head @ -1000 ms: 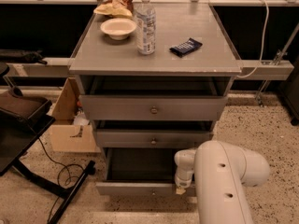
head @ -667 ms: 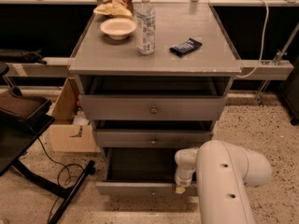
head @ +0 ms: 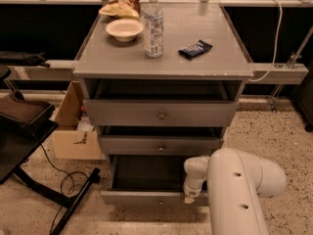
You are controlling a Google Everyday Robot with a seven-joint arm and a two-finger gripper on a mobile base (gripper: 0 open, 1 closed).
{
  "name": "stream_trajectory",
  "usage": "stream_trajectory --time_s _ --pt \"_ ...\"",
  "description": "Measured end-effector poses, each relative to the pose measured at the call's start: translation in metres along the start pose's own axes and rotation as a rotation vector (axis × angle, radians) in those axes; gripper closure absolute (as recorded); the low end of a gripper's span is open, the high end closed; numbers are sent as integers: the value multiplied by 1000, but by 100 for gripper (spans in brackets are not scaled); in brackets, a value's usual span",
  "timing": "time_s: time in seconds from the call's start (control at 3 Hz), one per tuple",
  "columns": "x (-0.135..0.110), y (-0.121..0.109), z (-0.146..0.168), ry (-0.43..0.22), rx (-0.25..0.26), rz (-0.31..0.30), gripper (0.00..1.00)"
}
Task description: Open bottom drawer
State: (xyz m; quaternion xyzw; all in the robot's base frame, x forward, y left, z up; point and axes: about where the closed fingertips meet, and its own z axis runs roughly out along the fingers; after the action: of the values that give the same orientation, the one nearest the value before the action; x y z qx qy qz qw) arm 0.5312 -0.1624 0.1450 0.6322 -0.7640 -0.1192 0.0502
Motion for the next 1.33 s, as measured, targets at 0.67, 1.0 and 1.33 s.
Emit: stream_trajectory --time_s 0.67,1.0,1.33 --pt "-3 -9 -9 -17 22 10 100" --pt "-3 -10 -9 -17 22 10 82" --pt "-3 -10 -9 -17 22 10 59"
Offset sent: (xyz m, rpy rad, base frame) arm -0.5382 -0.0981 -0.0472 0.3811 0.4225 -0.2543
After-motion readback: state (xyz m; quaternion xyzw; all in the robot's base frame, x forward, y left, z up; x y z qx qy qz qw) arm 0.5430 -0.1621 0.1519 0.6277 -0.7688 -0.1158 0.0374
